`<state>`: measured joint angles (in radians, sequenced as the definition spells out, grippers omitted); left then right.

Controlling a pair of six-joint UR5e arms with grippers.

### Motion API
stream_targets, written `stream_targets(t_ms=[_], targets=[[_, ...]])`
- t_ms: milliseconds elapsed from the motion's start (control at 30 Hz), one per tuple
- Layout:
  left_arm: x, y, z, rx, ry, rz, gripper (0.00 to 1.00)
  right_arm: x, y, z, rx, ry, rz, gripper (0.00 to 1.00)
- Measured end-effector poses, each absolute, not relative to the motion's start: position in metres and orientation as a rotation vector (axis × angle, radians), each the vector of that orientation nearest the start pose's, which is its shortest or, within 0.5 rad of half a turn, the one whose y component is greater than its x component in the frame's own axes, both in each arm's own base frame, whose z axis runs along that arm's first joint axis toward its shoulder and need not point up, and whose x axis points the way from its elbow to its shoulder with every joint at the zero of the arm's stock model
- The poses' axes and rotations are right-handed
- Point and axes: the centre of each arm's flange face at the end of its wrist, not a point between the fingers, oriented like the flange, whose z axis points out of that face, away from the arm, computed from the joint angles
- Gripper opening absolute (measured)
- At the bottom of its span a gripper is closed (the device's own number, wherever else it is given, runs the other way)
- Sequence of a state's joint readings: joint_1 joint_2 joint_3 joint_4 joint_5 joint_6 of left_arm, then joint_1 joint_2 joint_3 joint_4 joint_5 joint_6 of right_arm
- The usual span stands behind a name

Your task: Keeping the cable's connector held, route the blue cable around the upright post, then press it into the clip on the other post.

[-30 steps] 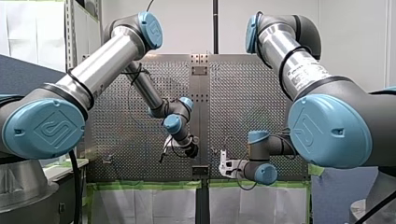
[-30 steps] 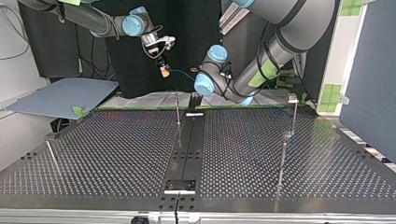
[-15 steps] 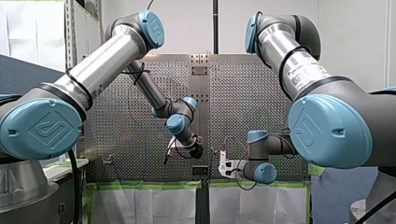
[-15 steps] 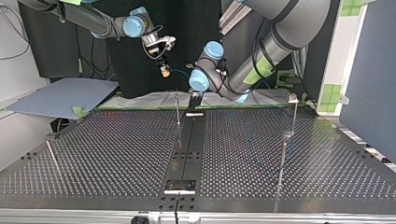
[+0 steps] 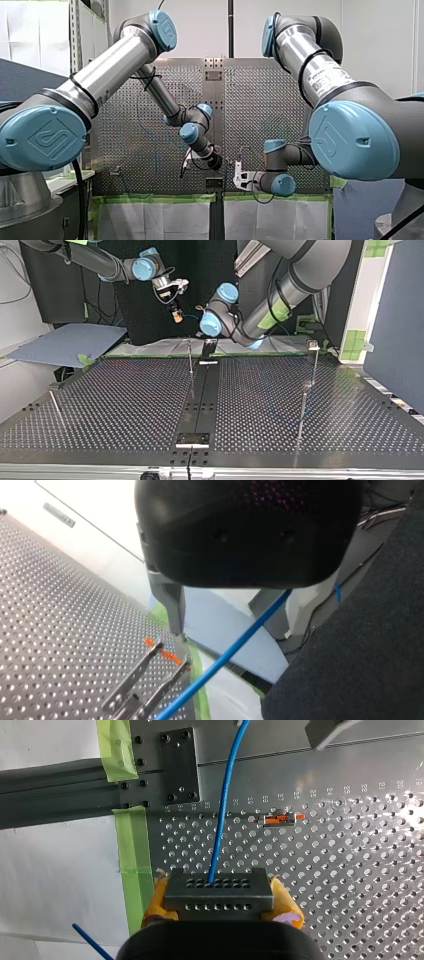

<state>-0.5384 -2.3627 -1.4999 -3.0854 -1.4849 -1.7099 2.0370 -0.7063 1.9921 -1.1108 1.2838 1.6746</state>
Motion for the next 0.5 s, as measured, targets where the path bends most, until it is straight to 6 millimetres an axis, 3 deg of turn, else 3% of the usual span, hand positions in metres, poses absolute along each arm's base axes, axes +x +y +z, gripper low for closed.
stream_targets(t_ms=[400, 467, 500], targets=[[0.441, -0.45, 0.062, 0.54, 2.212, -0.47, 1.0, 0.376, -0.387, -0.051, -2.438, 1.298, -2.234, 0.0], [0.44, -0.45, 0.062, 0.539, 2.21, -0.46, 0.97, 0.376, -0.387, -0.051, -2.438, 1.297, -2.235, 0.0], [0.44, -0.45, 0.062, 0.54, 2.208, -0.453, 0.84, 0.376, -0.387, -0.051, -2.437, 1.297, -2.235, 0.0]])
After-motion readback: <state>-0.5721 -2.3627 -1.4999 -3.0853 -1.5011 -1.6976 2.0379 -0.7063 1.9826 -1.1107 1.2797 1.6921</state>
